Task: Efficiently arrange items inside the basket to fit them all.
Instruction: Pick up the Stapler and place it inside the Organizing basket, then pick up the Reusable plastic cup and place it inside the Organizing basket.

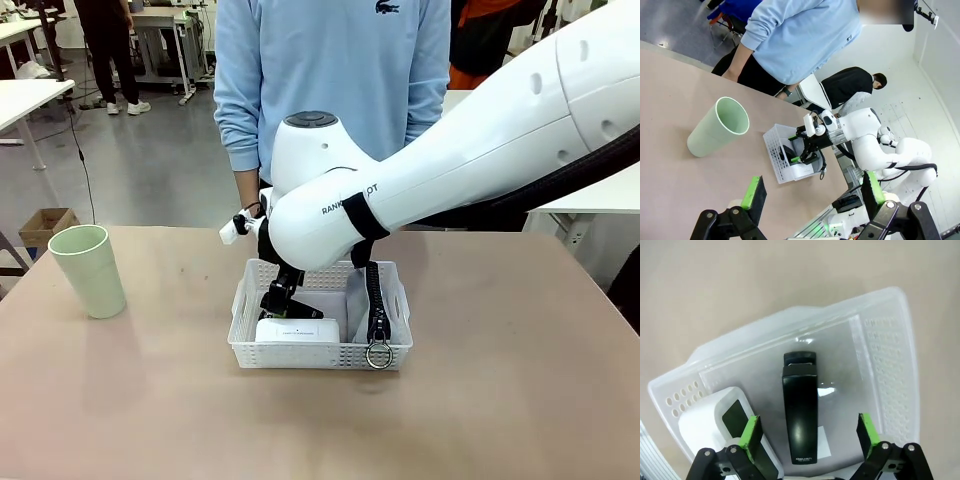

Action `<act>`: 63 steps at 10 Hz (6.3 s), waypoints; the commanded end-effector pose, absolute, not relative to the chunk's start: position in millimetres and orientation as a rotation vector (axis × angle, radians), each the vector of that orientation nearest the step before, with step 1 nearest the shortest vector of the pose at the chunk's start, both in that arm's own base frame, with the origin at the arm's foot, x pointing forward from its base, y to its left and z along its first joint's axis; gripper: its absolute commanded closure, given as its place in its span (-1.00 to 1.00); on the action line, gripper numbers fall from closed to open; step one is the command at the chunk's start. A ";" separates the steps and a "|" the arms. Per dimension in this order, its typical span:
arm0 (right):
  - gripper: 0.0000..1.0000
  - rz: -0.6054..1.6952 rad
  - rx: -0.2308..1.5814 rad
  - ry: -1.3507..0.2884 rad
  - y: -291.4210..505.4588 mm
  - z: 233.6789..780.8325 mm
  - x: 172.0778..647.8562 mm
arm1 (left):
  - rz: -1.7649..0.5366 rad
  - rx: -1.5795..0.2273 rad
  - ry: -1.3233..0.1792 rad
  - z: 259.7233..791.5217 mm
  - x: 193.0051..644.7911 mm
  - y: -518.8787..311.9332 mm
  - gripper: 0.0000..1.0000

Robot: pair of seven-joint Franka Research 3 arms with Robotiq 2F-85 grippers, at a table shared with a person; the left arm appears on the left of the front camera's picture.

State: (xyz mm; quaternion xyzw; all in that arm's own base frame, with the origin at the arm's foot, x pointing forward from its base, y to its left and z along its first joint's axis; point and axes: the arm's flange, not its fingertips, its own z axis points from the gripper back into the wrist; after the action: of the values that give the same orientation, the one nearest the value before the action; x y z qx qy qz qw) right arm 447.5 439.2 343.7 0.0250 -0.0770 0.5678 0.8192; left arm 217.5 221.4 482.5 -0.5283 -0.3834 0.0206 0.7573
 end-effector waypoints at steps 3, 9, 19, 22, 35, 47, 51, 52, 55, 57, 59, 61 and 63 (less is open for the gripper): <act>-1.00 1.037 0.186 -0.339 365.7 442.3 429.4 | 0.031 -1.162 -0.858 484.2 217.1 220.8 -1.00; -1.00 0.546 0.822 -0.190 53.0 485.1 418.7 | 0.031 -1.162 -0.858 484.2 217.1 220.8 -1.00; -1.00 0.042 1.427 -0.263 -194.6 356.2 322.3 | 0.031 -1.162 -0.858 484.2 217.1 220.8 -1.00; -1.00 0.042 1.427 -0.263 -194.6 356.2 322.3 | 0.031 -1.162 -0.858 484.2 217.1 220.8 -1.00; -1.00 0.042 1.427 -0.263 -194.6 356.2 322.3 | -0.433 -1.041 -1.103 510.0 243.1 162.6 -1.00; -1.00 0.042 1.427 -0.263 -194.6 356.2 322.3 | -1.061 -0.524 -1.345 522.7 302.1 123.8 -1.00; -1.00 0.042 1.427 -0.263 -194.6 356.2 322.3 | -1.084 -0.572 -1.371 512.5 312.6 132.3 -1.00; -1.00 0.042 1.427 -0.263 -194.6 356.2 322.3 | -1.095 -0.607 -1.342 498.2 317.3 141.8 -1.00; -1.00 0.042 1.427 -0.263 -194.6 356.2 322.3 | -1.015 -0.608 -1.296 456.0 321.8 190.0 -1.00; -1.00 0.042 1.427 -0.263 -194.6 356.2 322.3 | -1.029 -0.577 -1.238 422.3 326.1 196.6 -1.00; -1.00 0.042 1.427 -0.263 -194.6 356.2 322.3 | -1.080 -0.488 -1.227 391.2 336.8 201.1 -1.00; -1.00 0.042 1.427 -0.263 -194.6 356.2 322.3 | -1.104 -0.425 -1.084 358.7 349.0 206.5 -1.00; -1.00 0.042 1.427 -0.263 -194.6 356.2 322.3 | -1.093 -0.432 -1.049 335.7 364.6 195.6 -1.00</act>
State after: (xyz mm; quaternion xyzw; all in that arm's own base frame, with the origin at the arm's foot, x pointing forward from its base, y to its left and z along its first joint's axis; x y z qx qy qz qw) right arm 324.8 -193.9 353.5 0.6578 -0.1259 0.0218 0.7423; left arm 354.7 200.7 338.7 -0.1936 -0.4742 -0.4868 0.7076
